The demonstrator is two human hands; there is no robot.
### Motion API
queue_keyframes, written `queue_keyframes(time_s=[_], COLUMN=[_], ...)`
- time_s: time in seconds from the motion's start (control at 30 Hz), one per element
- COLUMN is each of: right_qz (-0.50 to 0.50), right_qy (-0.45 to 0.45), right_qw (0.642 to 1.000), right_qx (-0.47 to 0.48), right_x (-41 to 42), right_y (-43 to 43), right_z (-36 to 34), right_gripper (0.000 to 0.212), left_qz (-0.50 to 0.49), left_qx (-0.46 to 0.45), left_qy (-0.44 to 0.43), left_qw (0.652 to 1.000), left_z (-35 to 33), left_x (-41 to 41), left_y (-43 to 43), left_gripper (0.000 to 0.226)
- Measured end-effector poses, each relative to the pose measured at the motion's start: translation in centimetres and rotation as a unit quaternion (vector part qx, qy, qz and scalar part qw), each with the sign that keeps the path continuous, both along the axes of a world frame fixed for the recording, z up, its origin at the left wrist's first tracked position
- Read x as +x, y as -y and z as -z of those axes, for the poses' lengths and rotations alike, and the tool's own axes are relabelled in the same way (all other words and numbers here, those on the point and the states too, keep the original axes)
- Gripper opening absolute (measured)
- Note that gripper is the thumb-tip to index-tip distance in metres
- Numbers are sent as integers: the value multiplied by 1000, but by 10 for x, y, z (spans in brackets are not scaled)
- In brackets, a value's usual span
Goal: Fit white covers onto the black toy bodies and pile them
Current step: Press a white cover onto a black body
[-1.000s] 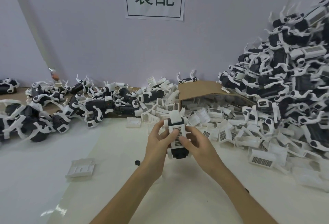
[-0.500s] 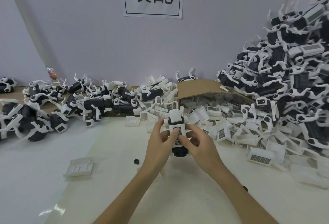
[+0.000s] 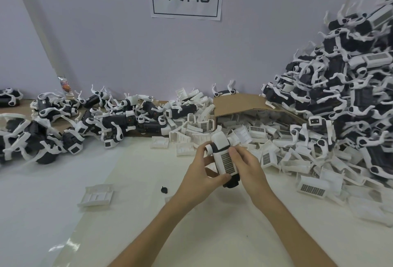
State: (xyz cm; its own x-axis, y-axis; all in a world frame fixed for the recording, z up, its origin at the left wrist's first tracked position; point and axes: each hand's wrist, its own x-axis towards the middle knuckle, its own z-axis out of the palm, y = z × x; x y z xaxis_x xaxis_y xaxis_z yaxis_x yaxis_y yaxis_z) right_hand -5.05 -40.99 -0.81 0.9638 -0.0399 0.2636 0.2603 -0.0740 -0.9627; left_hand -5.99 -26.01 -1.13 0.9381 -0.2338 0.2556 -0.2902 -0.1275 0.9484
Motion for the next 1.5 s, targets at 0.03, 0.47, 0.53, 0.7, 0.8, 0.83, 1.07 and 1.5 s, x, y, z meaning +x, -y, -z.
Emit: queue_keyframes(time_s=[0.03,0.47,0.53,0.7,0.8,0.83,1.07,1.5], right_qz=[5,-10,-48,-71,-61,-61,4,-52], right_qy=[1,10,4,26,39,43,71,75], right_qw=[1000,1000,998,985,986,986,982,980], right_qx=[-4,-9,-39,-154,-153,-149,-174,-176], right_x=[0,-2,-4,-8,-7,-6,-7,-14], right_y=[0,1,-1,-8,-4,-3,-5,-7], right_z=[0,-3,-3,2,0,-1,2,-1], right_gripper=[20,12,16,39,40,40,15,39], left_qz=[2,-33,-63,-102,-104,-101,-86,-80], left_qx=[4,-83,-125,-168,-157,-156,-171,-270], left_qy=[-1,-16,-29,-51,-49,-49,-88,-254], left_qw=[1000,996,990,979,981,981,978,925], left_z=[1,-1,-2,-3,-3,-4,-5,-9], left_x=[0,-3,-2,-2,-1,-1,-1,4], left_y=[0,2,1,-2,-1,-1,-1,-10], left_gripper=[76,30,17,17,17,18,19,40])
